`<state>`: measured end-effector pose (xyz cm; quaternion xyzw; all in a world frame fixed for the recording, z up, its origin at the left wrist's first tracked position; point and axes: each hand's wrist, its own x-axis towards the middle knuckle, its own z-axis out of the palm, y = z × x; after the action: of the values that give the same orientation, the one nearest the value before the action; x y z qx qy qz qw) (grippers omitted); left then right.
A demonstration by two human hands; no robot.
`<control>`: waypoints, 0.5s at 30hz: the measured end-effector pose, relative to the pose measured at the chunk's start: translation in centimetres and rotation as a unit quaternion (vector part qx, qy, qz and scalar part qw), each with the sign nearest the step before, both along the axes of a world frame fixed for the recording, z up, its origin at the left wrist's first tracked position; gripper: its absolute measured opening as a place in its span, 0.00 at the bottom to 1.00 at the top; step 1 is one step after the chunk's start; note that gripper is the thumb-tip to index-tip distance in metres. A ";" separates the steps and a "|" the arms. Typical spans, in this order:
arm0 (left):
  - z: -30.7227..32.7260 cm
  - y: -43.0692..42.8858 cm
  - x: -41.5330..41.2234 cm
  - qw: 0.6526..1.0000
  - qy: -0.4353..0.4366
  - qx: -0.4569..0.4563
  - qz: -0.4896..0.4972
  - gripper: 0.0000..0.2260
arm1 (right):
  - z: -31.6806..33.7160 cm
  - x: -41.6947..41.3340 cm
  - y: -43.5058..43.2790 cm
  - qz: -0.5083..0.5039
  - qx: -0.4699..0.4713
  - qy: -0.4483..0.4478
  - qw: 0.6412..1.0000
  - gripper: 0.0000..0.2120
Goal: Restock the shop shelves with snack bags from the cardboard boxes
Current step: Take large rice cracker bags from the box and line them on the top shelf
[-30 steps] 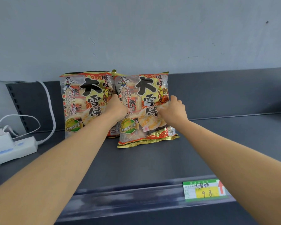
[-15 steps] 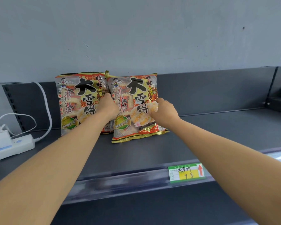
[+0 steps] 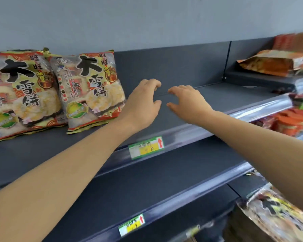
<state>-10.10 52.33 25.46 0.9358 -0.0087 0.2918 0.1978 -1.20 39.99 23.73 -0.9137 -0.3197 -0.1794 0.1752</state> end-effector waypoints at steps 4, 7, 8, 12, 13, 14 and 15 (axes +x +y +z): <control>-3.5 -8.4 1.9 0.990 0.064 -0.024 -0.124 0.18 | -2.8 0.7 -9.8 -0.090 -0.003 0.019 0.996 0.20; -6.5 -14.5 3.4 0.977 0.127 -0.035 -0.169 0.17 | -5.4 1.4 -17.0 -0.150 -0.012 0.063 0.987 0.20; -7.5 -16.4 3.7 0.972 0.150 -0.040 -0.177 0.18 | -6.5 1.7 -19.2 -0.167 -0.022 0.084 0.982 0.20; -11.7 -24.1 5.3 0.952 0.242 -0.053 -0.183 0.19 | -10.9 3.3 -27.3 -0.201 -0.076 0.172 0.961 0.16; -12.8 -25.9 5.7 0.947 0.261 -0.060 -0.178 0.18 | -12.0 3.8 -29.1 -0.201 -0.093 0.190 0.957 0.16; -13.8 -27.7 6.2 0.943 0.280 -0.066 -0.170 0.18 | -13.1 4.2 -30.9 -0.196 -0.110 0.206 0.952 0.17; -14.9 -29.5 6.7 0.939 0.297 -0.072 -0.161 0.17 | -14.1 4.7 -32.7 -0.190 -0.127 0.221 0.948 0.17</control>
<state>-3.41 22.83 10.53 0.9493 -0.0791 -0.0348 0.3023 3.46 7.33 9.60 -0.9890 -0.1138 0.0388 0.0862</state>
